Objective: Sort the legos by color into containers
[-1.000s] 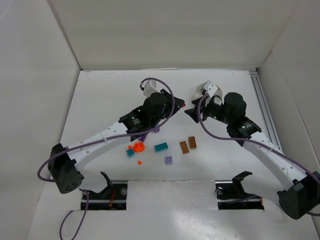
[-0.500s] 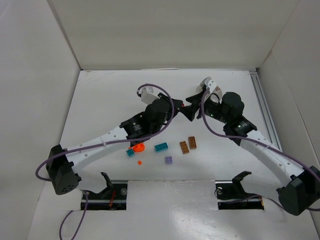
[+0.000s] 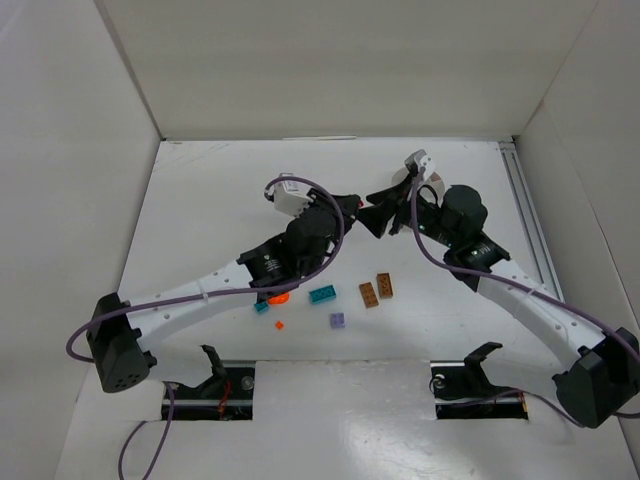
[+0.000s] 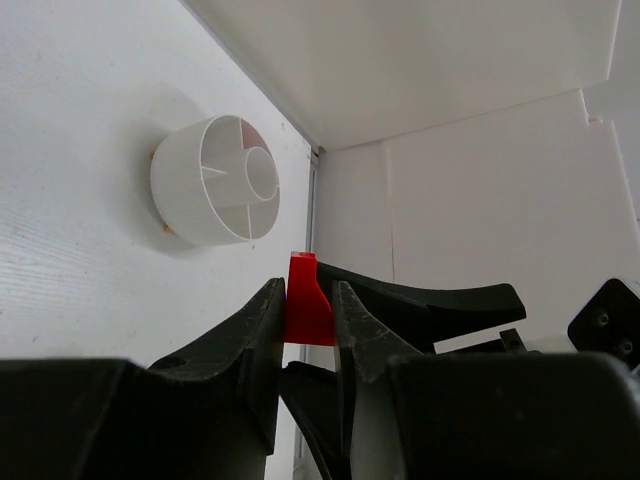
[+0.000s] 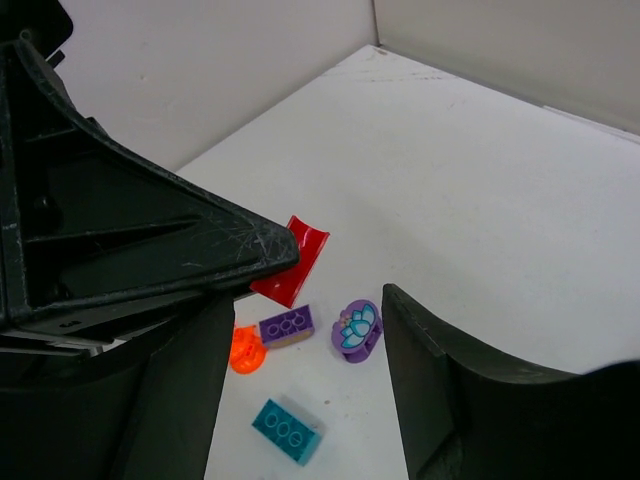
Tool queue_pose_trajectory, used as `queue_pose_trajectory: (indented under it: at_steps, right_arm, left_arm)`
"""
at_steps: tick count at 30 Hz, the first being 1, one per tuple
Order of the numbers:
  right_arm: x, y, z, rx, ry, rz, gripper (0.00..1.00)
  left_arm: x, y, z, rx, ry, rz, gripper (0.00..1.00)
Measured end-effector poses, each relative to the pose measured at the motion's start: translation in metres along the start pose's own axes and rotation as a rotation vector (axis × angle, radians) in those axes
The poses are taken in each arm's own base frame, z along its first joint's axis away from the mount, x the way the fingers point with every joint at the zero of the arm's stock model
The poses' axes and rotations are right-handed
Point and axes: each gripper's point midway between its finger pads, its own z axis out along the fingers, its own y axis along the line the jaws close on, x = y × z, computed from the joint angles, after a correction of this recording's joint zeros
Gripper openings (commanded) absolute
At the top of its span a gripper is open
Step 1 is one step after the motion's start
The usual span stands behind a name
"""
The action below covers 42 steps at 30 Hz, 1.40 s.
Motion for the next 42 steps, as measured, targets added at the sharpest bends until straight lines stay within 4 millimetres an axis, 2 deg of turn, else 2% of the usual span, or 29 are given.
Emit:
queue_pose_trajectory:
  at_steps: [5,7,16,20,29,32,37,42]
  right_arm:
    - [0.001,0.003,0.002,-0.007,-0.002,0.038,0.59]
    - [-0.001,0.005,0.003,-0.011,-0.013,0.046,0.59]
    - [-0.012,0.011,0.006,-0.029,-0.070,0.082,0.47]
    - [-0.012,0.015,0.009,-0.043,-0.094,0.097,0.47]
    - [-0.009,0.018,0.017,-0.067,-0.111,0.121,0.19]
    - [-0.009,0.019,0.019,-0.072,-0.118,0.122,0.14]
    - [-0.006,0.019,0.021,-0.076,-0.115,0.125,0.00]
    - [-0.004,0.019,0.021,-0.081,-0.114,0.126,0.00]
  left_arm:
    - [-0.003,0.001,-0.002,0.010,-0.030,0.012,0.00]
    - [-0.004,-0.001,-0.002,0.019,-0.039,0.015,0.00]
    - [-0.011,-0.011,-0.003,0.053,-0.068,0.007,0.00]
    - [-0.013,-0.009,-0.004,0.057,-0.075,0.007,0.00]
    - [-0.018,-0.003,-0.005,0.049,-0.100,0.011,0.00]
    - [-0.019,-0.002,-0.005,0.047,-0.106,0.010,0.00]
    - [-0.020,0.002,-0.004,0.040,-0.114,0.013,0.09]
    - [-0.020,0.003,-0.004,0.036,-0.112,0.018,0.18]
